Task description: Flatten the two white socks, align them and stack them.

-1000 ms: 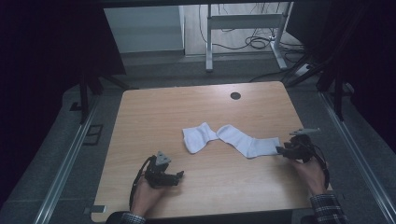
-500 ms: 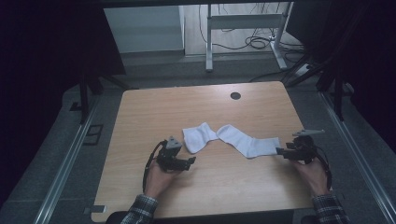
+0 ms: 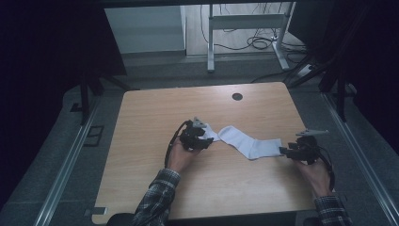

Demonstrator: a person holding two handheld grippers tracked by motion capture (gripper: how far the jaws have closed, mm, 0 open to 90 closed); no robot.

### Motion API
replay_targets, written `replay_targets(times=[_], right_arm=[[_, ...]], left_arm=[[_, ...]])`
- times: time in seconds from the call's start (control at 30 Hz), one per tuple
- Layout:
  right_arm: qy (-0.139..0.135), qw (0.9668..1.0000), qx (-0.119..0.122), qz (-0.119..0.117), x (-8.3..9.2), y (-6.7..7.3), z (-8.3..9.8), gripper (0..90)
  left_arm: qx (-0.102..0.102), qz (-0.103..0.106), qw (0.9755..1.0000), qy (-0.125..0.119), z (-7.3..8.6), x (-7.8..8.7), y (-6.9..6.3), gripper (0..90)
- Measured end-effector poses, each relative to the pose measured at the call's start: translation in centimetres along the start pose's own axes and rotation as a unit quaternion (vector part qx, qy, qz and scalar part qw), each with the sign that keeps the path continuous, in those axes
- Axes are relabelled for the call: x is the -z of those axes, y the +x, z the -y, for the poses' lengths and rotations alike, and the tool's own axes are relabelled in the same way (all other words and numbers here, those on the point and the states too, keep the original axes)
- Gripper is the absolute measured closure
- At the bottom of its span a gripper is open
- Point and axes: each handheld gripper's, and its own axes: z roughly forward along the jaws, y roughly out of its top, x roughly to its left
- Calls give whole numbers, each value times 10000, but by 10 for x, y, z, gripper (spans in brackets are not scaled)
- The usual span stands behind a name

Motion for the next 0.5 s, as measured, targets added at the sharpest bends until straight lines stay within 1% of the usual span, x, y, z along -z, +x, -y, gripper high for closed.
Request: replay_targets(times=[0.1, 0.23, 0.3, 0.33, 0.37, 0.43, 0.5], right_arm=[[121, 9999, 33, 29, -3, -1, 0, 545], [165, 9998, 97, 86, -5, 1, -1, 624], [131, 9998, 107, 78, -4, 2, -2, 657], [99, 9999, 108, 83, -4, 2, -2, 674], [69, 9998, 133, 102, -3, 3, -3, 689], [29, 9998, 154, 120, -2, 4, -4, 703], [36, 9998, 163, 148, -3, 4, -5, 693]], left_arm=[[-19, 15, 10000, 22, -11, -12, 0, 588], [-45, 9, 10000, 69, -23, -29, -2, 665], [-66, -68, 9999, 90, -27, -37, -3, 690], [-16, -45, 10000, 88, -29, -40, -2, 700], [67, 7, 10000, 63, -30, -44, -2, 701], [78, -45, 9999, 98, -33, -50, -3, 695], [118, -63, 9998, 129, -34, -55, -3, 666]])
